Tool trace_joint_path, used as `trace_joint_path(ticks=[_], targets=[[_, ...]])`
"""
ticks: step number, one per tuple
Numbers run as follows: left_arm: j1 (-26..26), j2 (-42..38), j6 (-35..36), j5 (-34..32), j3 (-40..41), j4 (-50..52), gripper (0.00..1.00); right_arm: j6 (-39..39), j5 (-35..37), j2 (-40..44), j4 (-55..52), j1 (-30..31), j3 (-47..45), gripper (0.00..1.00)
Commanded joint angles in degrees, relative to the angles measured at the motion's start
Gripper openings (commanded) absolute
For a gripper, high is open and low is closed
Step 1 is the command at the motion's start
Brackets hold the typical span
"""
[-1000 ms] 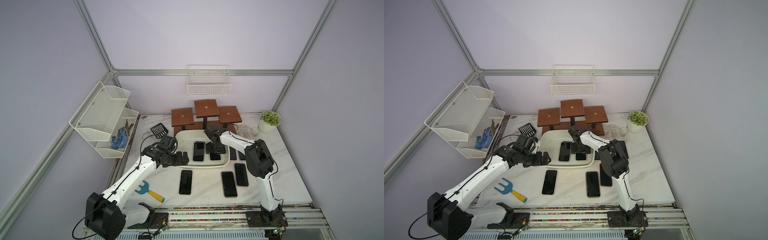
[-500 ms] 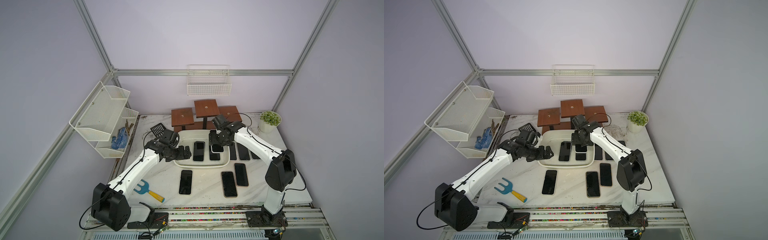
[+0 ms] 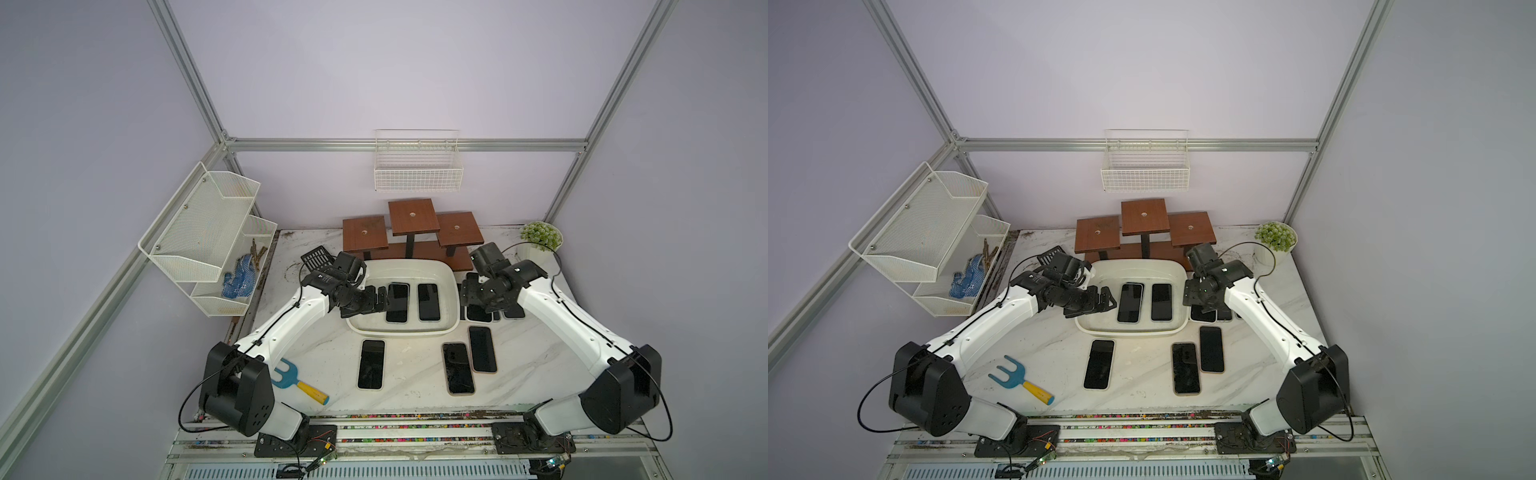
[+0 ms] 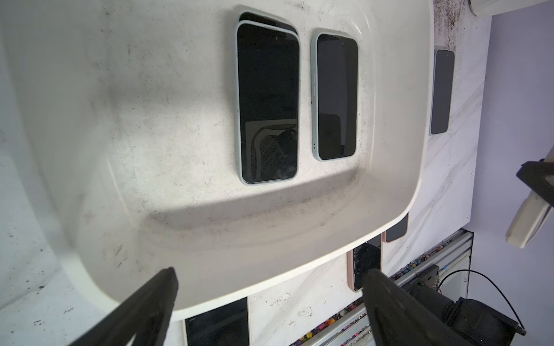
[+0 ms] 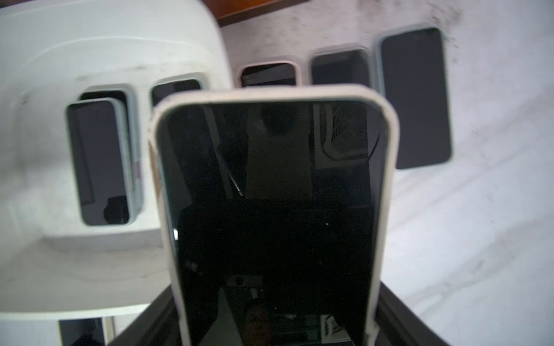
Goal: Take the phone out of the storage box
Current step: Place the phone at the center of the board.
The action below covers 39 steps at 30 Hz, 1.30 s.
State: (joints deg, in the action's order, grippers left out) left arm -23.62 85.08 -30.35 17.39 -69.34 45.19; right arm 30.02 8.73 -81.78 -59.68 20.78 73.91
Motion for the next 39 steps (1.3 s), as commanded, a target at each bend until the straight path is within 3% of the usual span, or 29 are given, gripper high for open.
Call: trace_joint_path(ticks=[1,9,13,21,24,32,39], targets=[[0.4,0.0,0.9,1.9,-1.8,-2.3,1.00,2.2,2.1,4.1,0.4,-5.5,-5.6,0.61],[0.4,-0.5,1.9,2.2,-0.9,-2.3,1.00,3.3,-3.4,7.3,7.0,-19.8,-19.2,0.62],[0.4,-1.3,2.0,2.3,0.4,-2.5,1.00,2.5,-4.7,6.1,9.3,-23.9,-21.7,0.62],[0.4,-2.2,2.8,2.4,1.9,-2.8,1.00,-9.4,-4.3,0.5,8.7,-24.4,-16.9,0.64],[0.4,-1.9,3.1,2.6,1.8,-2.9,1.00,-14.3,-7.9,0.7,9.8,-24.7,-14.6,0.64],[0.4,0.1,4.4,3.3,-0.3,-2.9,1.00,-30.3,-3.8,-0.5,5.3,-24.6,-7.9,0.65],[0.5,1.9,4.8,4.3,-2.0,-3.1,1.00,-34.4,5.0,-2.8,5.0,-24.8,-9.6,0.65]])
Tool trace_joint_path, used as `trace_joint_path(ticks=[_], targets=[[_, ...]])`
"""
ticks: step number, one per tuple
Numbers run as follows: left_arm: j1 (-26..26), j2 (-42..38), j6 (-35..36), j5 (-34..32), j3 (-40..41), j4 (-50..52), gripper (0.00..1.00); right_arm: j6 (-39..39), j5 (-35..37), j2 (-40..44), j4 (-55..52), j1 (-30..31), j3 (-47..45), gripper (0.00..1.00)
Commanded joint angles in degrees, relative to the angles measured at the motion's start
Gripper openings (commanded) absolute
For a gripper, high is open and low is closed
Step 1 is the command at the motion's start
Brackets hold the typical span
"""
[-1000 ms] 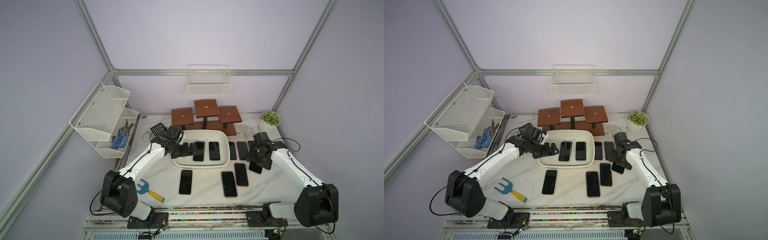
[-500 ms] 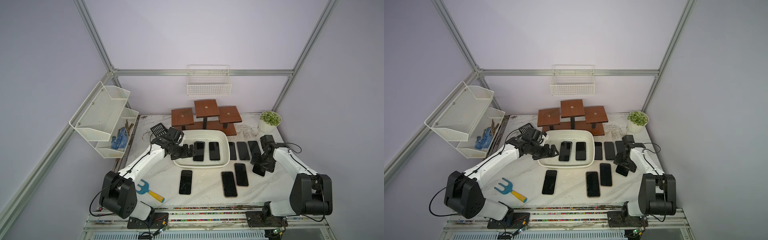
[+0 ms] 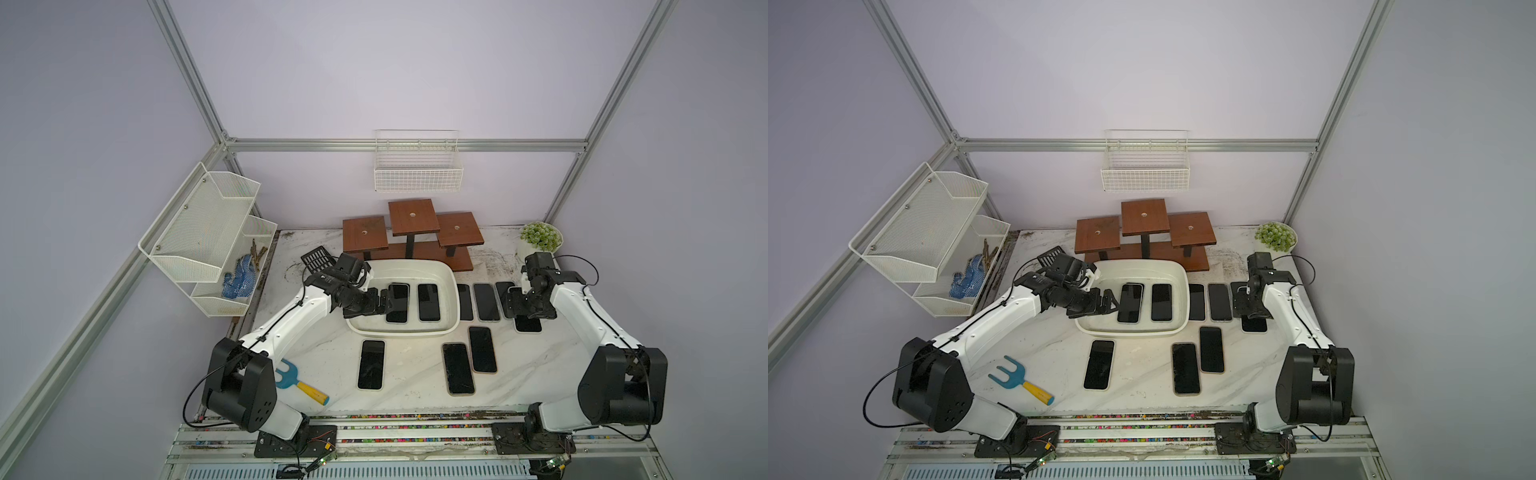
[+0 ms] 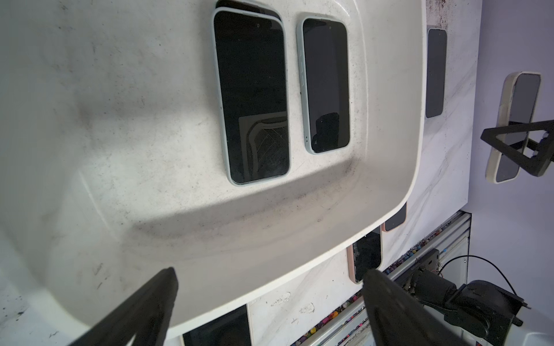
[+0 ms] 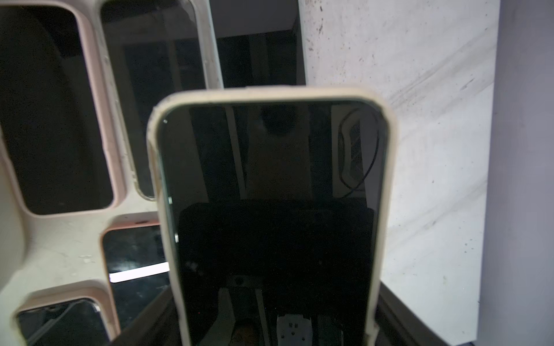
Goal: Take the phone out of the storage box
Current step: Place the phone at the center of the board.
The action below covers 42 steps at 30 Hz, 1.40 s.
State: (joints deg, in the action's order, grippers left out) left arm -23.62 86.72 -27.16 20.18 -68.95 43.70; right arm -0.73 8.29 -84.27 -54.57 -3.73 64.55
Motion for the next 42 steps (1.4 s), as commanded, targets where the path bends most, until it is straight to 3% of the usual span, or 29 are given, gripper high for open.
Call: trace_joint_path(ticks=[1,5,13,19,24,28,32,37,39,42], targets=[[0.5,0.4,1.7,1.6,-2.6,-1.6,1.00,-4.3,6.5,-0.9,0.4,-0.4,-0.2,0.65],[0.5,0.6,2.3,1.7,-3.0,-1.0,1.00,-5.6,11.4,-6.5,2.4,-2.3,1.2,0.71],[0.8,-0.9,2.5,1.0,-1.2,-0.7,1.00,-5.7,10.5,-12.9,4.0,-3.6,3.8,0.71],[1.3,-1.7,1.9,0.3,0.7,-1.7,1.00,-7.2,6.1,-10.8,3.6,-3.6,-1.8,0.73],[1.3,-1.6,1.4,0.7,1.2,-2.6,1.00,-8.3,7.5,-8.4,3.7,-3.7,-3.2,0.75],[1.4,-1.9,1.6,0.6,1.4,-2.5,1.00,-10.5,0.9,-6.0,1.9,-3.7,-4.1,0.74],[1.5,-2.4,1.5,0.9,2.4,-3.0,1.00,-10.4,-0.8,-4.4,-1.0,-3.5,-3.3,0.74],[1.5,-3.6,0.9,1.0,4.1,-4.1,1.00,-6.5,-0.7,1.5,-4.1,2.9,0.1,0.73],[1.5,-3.7,0.6,1.4,4.5,-4.3,1.00,0.1,1.4,2.2,-5.2,3.2,3.6,0.73],[1.5,-3.7,0.6,1.8,4.4,-4.5,1.00,4.6,-6.4,2.1,-7.8,4.2,6.1,0.71]])
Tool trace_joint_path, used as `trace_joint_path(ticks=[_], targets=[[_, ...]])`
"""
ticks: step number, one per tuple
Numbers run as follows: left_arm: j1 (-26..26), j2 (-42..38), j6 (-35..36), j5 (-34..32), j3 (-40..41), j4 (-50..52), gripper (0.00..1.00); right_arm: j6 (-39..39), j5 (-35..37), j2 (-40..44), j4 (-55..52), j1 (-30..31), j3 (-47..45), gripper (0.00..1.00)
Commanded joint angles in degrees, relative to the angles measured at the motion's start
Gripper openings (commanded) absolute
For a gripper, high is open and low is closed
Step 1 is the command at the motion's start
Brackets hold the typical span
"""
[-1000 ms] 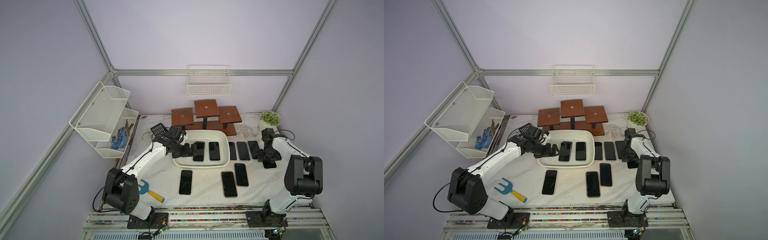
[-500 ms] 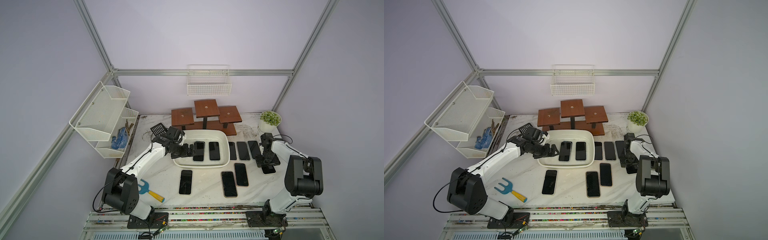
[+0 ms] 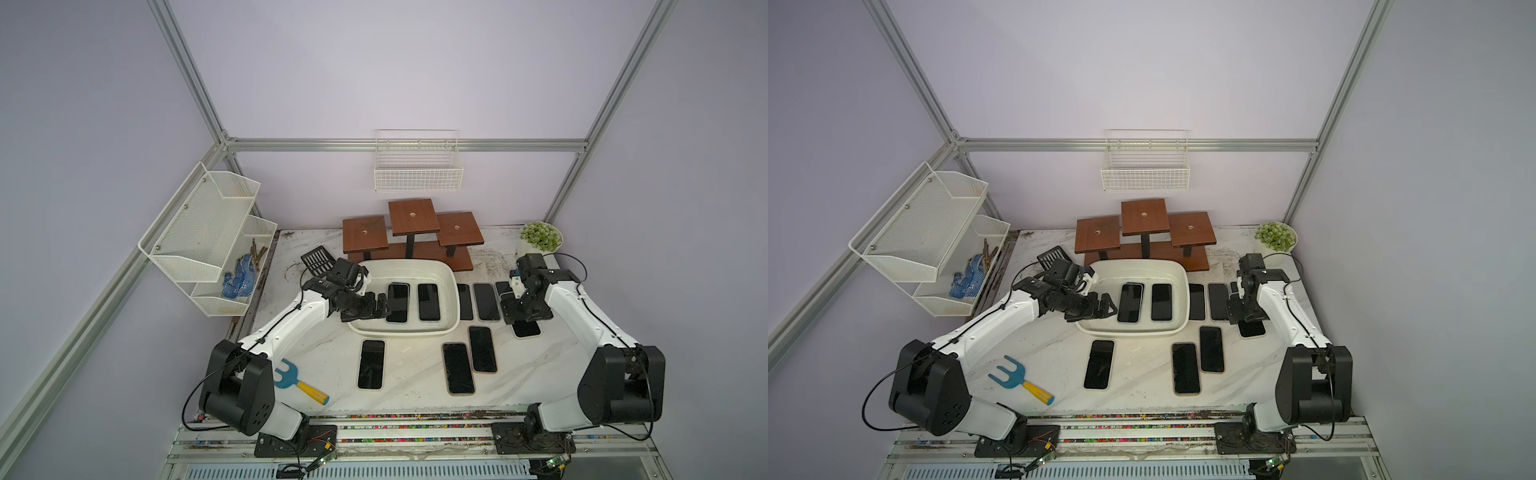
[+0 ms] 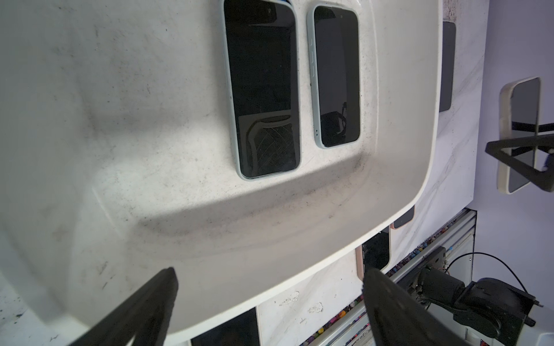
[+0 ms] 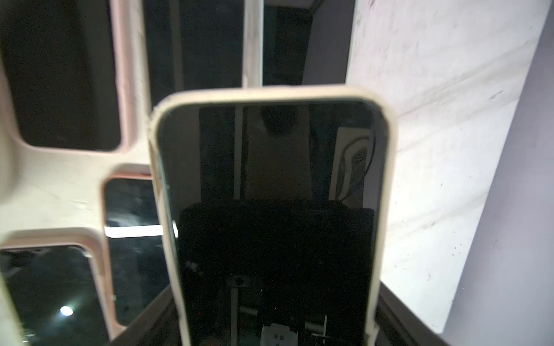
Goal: Take the phone out of the storage box
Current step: Place the phone at the center of the board.
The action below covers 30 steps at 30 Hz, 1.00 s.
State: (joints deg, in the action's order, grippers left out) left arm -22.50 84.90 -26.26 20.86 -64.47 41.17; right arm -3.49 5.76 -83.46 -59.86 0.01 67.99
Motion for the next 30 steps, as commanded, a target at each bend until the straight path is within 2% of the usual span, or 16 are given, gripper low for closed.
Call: trace_joint_path(ticks=[1,5,7,12,14,17,21,24,30], targets=[[0.4,-1.9,-0.2,1.2,-0.2,-2.0,1.00,9.5,-4.9,1.9,-2.3,1.3,2.0,0.71],[0.4,-2.2,0.2,1.2,-0.6,-1.7,1.00,17.0,-9.1,7.0,1.3,6.4,-4.6,0.70],[0.4,-2.5,0.7,1.1,-0.7,-1.0,1.00,20.5,-8.8,8.2,0.5,10.4,-6.6,0.69],[0.4,-3.4,1.9,0.3,0.3,0.4,1.00,33.1,-8.3,13.9,-2.3,22.2,-12.1,0.69],[0.5,-3.4,2.1,0.3,0.7,0.8,1.00,37.8,-10.2,16.6,-2.4,26.5,-14.5,0.68],[0.6,-6.2,1.9,0.0,1.8,0.8,1.00,45.7,-10.0,18.2,-2.5,34.7,-16.3,0.68],[0.7,-6.9,1.9,0.3,2.3,1.2,1.00,54.5,-9.5,14.2,1.8,46.6,-15.1,0.68],[0.7,-7.6,1.9,-0.3,2.2,1.8,1.00,57.4,-8.2,8.0,5.9,53.7,-13.1,0.69],[0.9,-9.1,1.6,-1.2,2.6,3.0,1.00,60.6,-6.2,-2.9,13.7,59.3,-9.3,0.69]])
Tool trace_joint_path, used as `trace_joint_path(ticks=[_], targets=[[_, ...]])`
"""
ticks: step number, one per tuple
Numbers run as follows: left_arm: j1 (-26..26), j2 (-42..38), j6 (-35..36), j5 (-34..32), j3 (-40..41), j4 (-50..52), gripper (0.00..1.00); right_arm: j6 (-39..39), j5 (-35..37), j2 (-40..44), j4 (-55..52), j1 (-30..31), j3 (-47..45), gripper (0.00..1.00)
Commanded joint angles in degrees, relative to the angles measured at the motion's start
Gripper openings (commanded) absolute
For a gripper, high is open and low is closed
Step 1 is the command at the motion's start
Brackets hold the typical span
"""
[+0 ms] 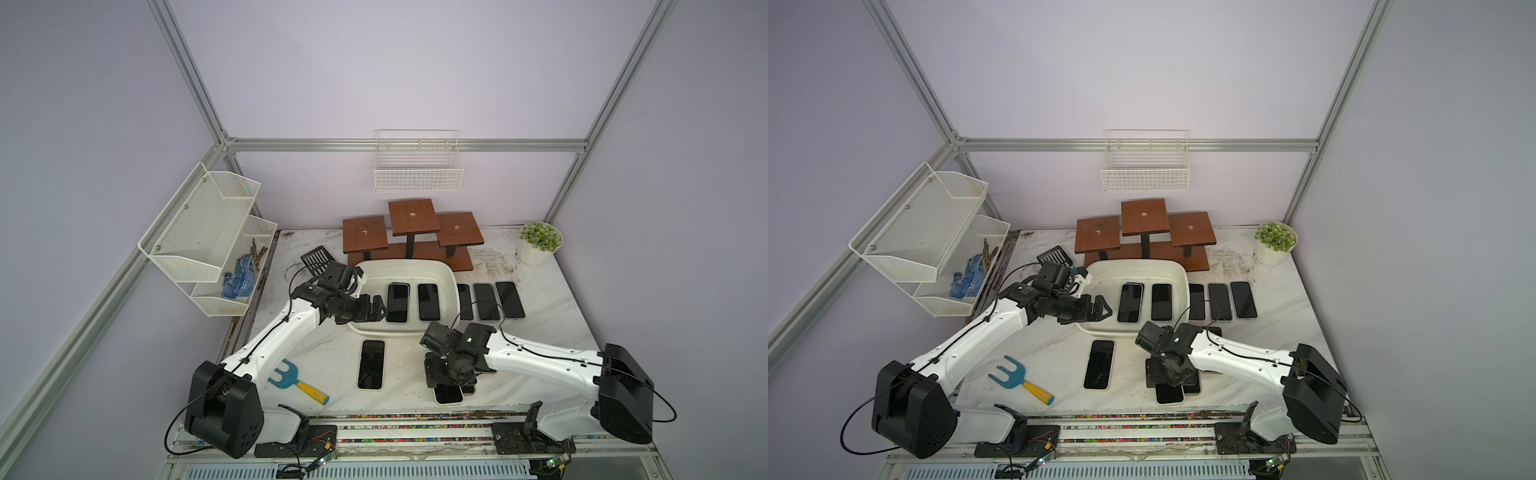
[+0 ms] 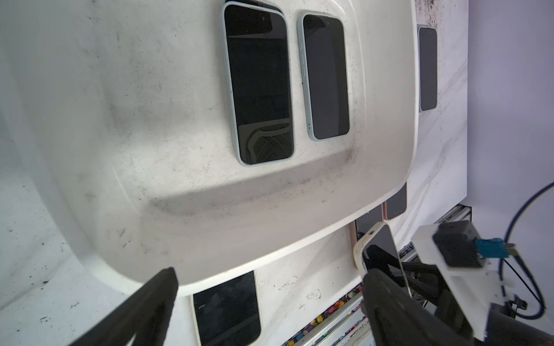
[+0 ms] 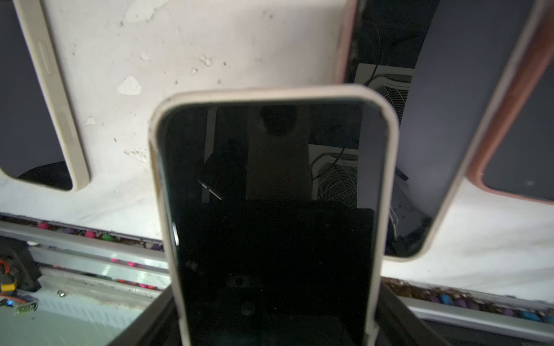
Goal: Take the phone out of the storage box
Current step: Place the phone at the center of the board.
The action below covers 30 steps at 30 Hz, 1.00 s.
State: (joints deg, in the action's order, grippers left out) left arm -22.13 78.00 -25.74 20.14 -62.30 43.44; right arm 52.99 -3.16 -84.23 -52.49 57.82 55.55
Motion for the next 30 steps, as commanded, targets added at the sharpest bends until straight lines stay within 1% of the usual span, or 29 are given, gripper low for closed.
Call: trace_joint_path(ticks=[1,5,8,11,20,24,25,30], targets=[[0.5,-2.3,1.0,-0.4,0.5,0.9,1.00,4.5,3.2,-3.6,7.2,2.1,3.9,0.69],[0.5,-2.6,1.0,-0.4,0.7,1.7,1.00,5.6,5.9,-11.5,8.5,3.9,7.5,0.70],[0.5,-2.5,1.0,-0.3,0.6,2.1,1.00,6.6,7.4,-15.3,8.3,4.0,9.2,0.72],[0.5,-2.3,1.0,-0.6,0.0,2.6,1.00,7.6,9.6,-17.3,8.1,4.0,9.1,0.74],[0.5,-1.0,1.7,-1.4,-1.5,3.0,1.00,6.8,11.9,-19.0,6.6,2.7,7.8,0.81],[0.5,-0.6,1.5,-1.5,-1.6,2.6,1.00,6.1,12.0,-19.2,6.2,2.1,7.6,0.92],[0.5,-0.5,1.4,-1.6,-1.5,2.4,1.00,5.8,12.0,-19.2,6.0,2.1,7.9,1.00],[0.5,-0.2,0.5,-1.6,-1.1,1.2,1.00,3.5,12.8,-17.9,3.1,2.2,10.7,1.00]])
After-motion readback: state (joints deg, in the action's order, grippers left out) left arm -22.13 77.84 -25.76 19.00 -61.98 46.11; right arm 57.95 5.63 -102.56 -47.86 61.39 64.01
